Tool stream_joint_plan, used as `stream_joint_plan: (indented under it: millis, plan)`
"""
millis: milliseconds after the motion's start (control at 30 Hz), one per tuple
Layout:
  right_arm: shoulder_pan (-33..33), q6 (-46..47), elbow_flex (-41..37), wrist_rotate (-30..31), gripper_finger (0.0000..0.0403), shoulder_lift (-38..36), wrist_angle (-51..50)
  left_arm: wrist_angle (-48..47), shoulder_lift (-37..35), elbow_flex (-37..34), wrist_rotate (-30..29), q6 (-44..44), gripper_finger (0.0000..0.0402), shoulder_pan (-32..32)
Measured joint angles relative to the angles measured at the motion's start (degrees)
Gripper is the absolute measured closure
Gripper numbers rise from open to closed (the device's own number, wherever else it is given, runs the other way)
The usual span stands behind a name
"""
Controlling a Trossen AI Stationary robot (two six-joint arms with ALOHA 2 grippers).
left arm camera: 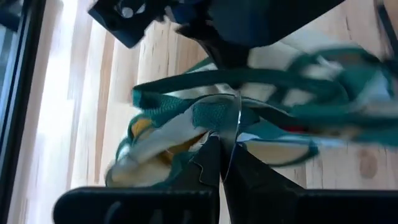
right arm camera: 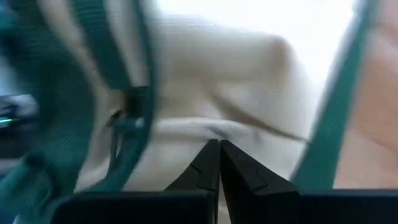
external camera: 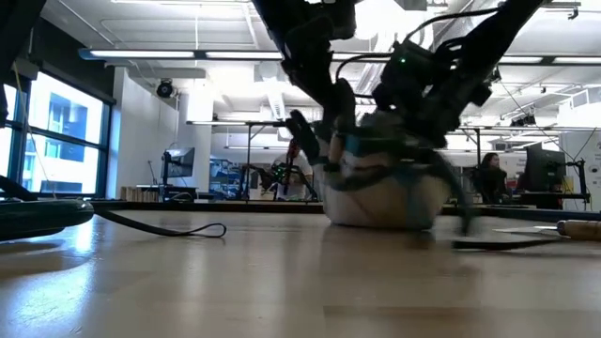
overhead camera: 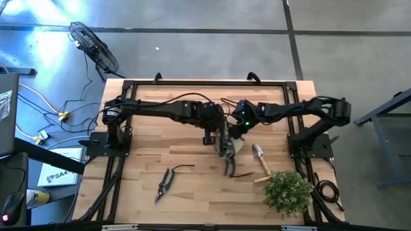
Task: Pick & Place Garden tools in Gardening bag
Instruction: Put the bottom left brown trowel into the light brown gardening bag
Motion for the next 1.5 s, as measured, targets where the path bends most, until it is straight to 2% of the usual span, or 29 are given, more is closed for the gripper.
stream_joint_plan:
  millis: [133, 200, 333, 567, 933, 1067, 1233, 1367, 1500]
  plan:
    - [0.1, 3.7, 0.0, -9.4, 0.0399, 1.8, 11.5, -3.2, -1.0, 1.0, -2.3, -1.8, 0.0402, 0.0]
    - [0.1, 4.9, 0.0, -10.5, 0.0399, 2.0, 13.8, -5.4, -1.2, 3.0, -3.7, -2.7, 0.0401, 0.0]
    - [-0.5, 4.2, 0.2, -9.9, 0.0399, 1.6, 12.2, -8.6, -2.0, 6.1, -4.7, -3.2, 0.0401, 0.0]
    - [-1.7, -0.3, 0.2, -1.8, 0.0399, -2.4, 0.1, -9.6, -1.8, 5.6, -4.7, -4.3, 0.0401, 0.1]
    - [-1.6, -2.0, 0.2, 7.5, 0.0399, -18.6, -14.0, -8.1, 0.2, 5.4, -2.7, -4.3, 0.0401, 0.1]
    - [-1.2, -4.4, 0.2, 7.7, 0.0399, -25.7, -13.2, -7.8, 0.2, 5.4, -2.7, -4.4, 0.0401, 0.1]
    - [2.3, -9.8, 0.2, 8.1, 0.0399, -31.8, -6.7, -7.3, 0.2, 5.4, -2.7, -4.3, 0.0401, 0.1]
    - [6.4, -14.2, 0.2, 12.2, 0.0391, -32.5, -5.9, -7.0, 0.2, 5.4, -2.7, -4.4, 0.0401, 0.1]
    - [9.8, -19.5, 0.2, 13.0, 0.0357, -30.9, -6.3, -6.9, 0.2, 5.4, -2.7, -4.4, 0.0401, 0.1]
